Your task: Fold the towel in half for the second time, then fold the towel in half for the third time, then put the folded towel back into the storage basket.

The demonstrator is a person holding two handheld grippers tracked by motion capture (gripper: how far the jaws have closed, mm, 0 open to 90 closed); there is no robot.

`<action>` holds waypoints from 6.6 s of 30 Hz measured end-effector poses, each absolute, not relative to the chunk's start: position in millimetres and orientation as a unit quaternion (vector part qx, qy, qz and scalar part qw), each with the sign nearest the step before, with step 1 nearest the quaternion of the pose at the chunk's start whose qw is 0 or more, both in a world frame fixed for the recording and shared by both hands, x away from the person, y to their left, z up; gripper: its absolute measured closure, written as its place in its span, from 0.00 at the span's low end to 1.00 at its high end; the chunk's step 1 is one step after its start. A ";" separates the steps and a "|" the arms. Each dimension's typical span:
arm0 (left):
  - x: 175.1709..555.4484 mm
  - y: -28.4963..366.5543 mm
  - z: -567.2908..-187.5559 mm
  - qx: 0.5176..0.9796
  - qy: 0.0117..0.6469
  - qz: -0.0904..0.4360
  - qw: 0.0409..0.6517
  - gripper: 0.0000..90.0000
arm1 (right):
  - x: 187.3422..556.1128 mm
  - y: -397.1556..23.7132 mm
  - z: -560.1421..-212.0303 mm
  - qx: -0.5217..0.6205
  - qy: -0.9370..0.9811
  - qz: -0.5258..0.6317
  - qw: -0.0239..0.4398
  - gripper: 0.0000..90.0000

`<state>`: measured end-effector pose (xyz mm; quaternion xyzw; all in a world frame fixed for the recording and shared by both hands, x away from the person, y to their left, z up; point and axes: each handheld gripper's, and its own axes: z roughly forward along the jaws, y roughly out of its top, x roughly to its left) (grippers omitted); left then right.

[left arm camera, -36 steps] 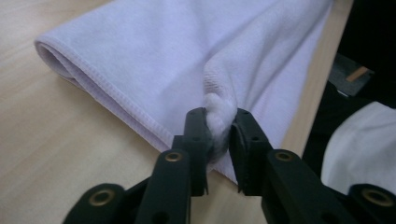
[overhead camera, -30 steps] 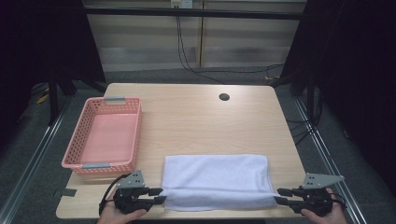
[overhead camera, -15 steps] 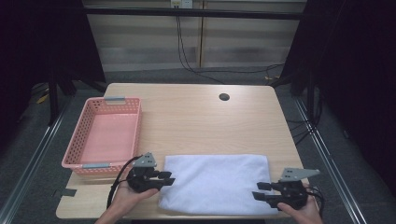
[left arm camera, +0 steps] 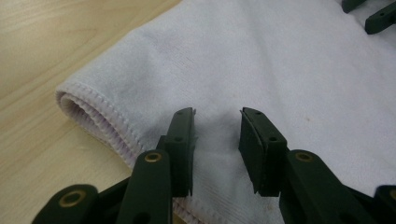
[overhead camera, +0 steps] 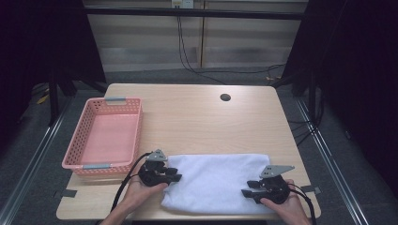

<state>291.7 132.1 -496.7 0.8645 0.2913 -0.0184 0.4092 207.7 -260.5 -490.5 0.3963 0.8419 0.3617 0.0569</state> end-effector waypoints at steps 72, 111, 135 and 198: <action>347.2 124.6 -486.8 0.830 0.350 -0.042 0.431 0.89 | 228.2 -72.4 -483.5 0.261 0.880 0.395 0.034 0.83; 349.3 123.6 -381.9 0.823 0.314 0.015 0.474 0.90 | 225.1 -79.6 -404.4 0.282 0.784 0.550 0.061 0.83; 350.7 -18.5 -429.4 0.858 0.269 -0.042 0.435 0.85 | 171.9 -205.5 -442.9 0.414 0.742 0.515 0.116 0.76; 222.2 50.2 -494.0 0.904 0.198 -0.028 0.379 0.60 | 299.3 -261.5 -497.7 0.455 0.808 0.368 0.062 0.51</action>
